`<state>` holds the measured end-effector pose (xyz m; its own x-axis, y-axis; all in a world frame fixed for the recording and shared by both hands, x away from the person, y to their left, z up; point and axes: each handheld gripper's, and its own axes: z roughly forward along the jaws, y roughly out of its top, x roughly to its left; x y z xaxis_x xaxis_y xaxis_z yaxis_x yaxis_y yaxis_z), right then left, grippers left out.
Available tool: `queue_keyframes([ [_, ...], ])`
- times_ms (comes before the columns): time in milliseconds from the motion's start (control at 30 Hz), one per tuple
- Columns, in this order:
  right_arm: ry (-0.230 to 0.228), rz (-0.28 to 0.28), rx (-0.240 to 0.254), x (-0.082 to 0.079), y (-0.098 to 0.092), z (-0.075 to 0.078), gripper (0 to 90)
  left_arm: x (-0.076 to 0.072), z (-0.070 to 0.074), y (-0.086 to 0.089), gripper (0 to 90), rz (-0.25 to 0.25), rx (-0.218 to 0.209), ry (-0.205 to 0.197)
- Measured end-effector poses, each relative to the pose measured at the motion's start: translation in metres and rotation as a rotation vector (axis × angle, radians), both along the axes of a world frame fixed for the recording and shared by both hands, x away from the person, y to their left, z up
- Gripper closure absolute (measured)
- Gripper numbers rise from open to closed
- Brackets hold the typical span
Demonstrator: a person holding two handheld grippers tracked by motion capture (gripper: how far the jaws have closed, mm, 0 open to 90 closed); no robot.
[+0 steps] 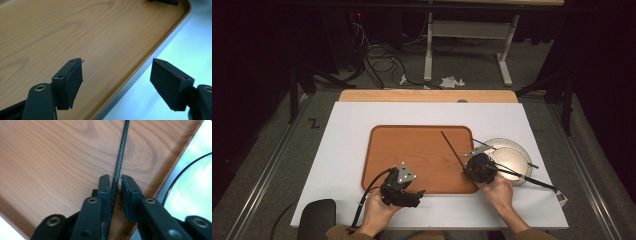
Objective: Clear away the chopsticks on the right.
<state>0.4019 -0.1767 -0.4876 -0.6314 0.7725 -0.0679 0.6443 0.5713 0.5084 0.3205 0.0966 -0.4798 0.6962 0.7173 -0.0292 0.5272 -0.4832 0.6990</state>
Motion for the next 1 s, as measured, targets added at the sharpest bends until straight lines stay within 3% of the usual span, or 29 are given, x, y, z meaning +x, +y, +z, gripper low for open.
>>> queue_keyframes([
  [67, -0.005, -0.001, 0.006, -0.001, 0.000, 0.002, 77.3, 0.000, 0.000, 0.000, 26.1, 0.000, -0.001, 0.000],
  [100, -0.023, 0.006, 0.039, -0.005, -0.004, 0.011, 75.5, 0.000, 0.000, 0.000, 26.1, 0.001, -0.001, -0.001],
  [167, -0.033, 0.009, 0.054, -0.006, -0.005, 0.015, 75.2, 0.000, 0.000, 0.000, 26.1, 0.001, 0.000, 0.000],
  [233, -0.057, 0.017, 0.101, -0.012, -0.014, 0.028, 73.7, 0.000, 0.000, 0.000, 26.1, 0.000, 0.003, 0.002],
  [400, -0.090, 0.034, 0.133, -0.018, -0.028, 0.045, 72.8, 0.000, 0.000, 0.001, 26.1, 0.005, 0.001, 0.001],
  [433, -0.119, 0.033, 0.147, -0.019, -0.037, 0.054, 72.6, 0.000, 0.000, 0.001, 26.1, 0.010, 0.001, 0.001],
  [600, -0.158, 0.008, 0.148, -0.017, -0.061, 0.068, 72.5, -0.001, 0.000, 0.003, 26.1, 0.017, 0.001, 0.000],
  [800, -0.166, -0.045, 0.159, -0.008, -0.093, 0.083, 71.6, -0.003, 0.000, 0.007, 26.0, 0.036, -0.001, 0.002],
  [1000, -0.170, -0.112, 0.128, 0.006, -0.127, 0.087, 71.7, -0.007, 0.000, 0.013, 25.9, 0.064, -0.003, 0.003],
])
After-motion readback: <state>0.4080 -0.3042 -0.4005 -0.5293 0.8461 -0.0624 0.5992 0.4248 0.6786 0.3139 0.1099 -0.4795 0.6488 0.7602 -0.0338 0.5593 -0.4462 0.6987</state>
